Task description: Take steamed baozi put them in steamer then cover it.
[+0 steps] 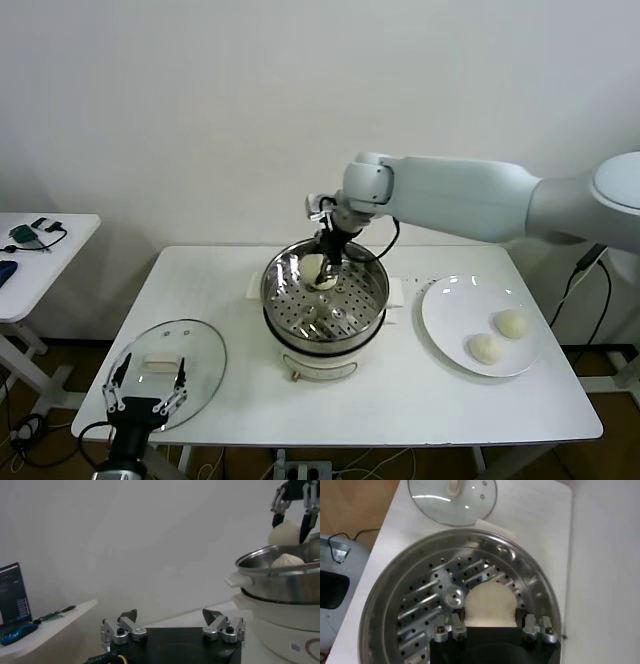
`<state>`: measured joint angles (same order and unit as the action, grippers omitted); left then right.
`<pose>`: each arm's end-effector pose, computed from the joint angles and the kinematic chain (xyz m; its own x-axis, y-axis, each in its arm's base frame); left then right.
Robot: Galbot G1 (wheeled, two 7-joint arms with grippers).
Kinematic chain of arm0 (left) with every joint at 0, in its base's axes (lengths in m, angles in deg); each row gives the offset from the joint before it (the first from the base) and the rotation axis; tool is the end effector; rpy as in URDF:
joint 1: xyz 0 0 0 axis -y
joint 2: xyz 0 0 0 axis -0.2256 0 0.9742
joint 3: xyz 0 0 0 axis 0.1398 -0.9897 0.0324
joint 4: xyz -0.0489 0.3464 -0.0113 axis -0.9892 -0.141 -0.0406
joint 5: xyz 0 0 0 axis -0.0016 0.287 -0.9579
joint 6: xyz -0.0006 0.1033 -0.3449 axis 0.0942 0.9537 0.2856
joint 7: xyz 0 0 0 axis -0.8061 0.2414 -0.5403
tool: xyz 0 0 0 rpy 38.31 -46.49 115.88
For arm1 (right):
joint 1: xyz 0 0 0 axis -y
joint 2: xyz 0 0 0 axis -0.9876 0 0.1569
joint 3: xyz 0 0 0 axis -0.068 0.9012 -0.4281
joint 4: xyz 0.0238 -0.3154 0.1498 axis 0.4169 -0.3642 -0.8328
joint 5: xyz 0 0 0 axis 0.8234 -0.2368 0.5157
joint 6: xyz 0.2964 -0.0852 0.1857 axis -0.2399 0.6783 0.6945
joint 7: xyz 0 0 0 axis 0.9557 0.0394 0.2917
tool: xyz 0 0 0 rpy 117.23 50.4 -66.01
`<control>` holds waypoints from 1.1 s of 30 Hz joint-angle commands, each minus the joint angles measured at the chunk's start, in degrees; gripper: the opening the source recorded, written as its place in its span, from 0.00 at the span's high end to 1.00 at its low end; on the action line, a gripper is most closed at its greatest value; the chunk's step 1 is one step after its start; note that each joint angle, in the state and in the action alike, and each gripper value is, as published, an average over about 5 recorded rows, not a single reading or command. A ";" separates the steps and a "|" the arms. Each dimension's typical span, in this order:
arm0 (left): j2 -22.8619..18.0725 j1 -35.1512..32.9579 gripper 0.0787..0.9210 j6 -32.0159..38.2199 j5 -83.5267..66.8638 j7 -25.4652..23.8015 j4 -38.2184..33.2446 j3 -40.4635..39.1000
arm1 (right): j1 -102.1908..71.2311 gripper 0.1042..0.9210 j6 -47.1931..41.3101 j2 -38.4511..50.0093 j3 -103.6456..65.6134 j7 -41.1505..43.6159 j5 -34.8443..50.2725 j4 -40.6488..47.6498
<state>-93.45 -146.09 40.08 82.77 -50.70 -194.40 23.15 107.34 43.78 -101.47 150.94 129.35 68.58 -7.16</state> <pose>0.1142 0.0786 -0.3106 -0.9899 -0.1093 0.0903 -0.0754 0.9453 0.3174 0.5603 0.1657 -0.0767 -0.1445 -0.2970 0.9439 -0.9592 -0.1924 -0.2074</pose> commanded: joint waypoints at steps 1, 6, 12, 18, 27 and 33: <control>-0.02 0.27 0.12 -0.15 0.15 -0.20 0.17 0.06 | -3.95 0.33 -1.42 -5.20 1.10 -1.83 -0.21 1.46; -0.08 0.37 0.12 -0.15 0.14 -0.26 0.38 0.09 | -5.16 0.33 -1.31 -6.32 0.99 -1.48 -1.15 3.22; -0.11 0.67 0.12 -0.21 0.13 -0.31 0.57 0.08 | -6.49 0.28 -1.10 -6.30 0.52 -1.35 -1.49 4.12; -0.10 1.07 0.12 -0.39 0.16 -0.30 0.80 0.13 | -4.10 0.14 -0.67 -4.59 -0.14 0.69 -0.72 3.24; -0.34 1.19 0.12 -0.45 0.26 -0.22 0.98 -0.01 | 7.14 0.12 3.77 9.16 1.71 8.61 -1.06 -3.33; -0.52 1.63 0.12 -0.94 0.69 -1.00 0.86 -0.10 | 11.20 0.12 5.78 23.65 3.00 12.18 -5.34 -9.23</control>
<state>-93.72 -144.84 39.55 83.16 -51.08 -193.46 23.08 112.75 47.64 -90.93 152.78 137.32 65.64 -11.37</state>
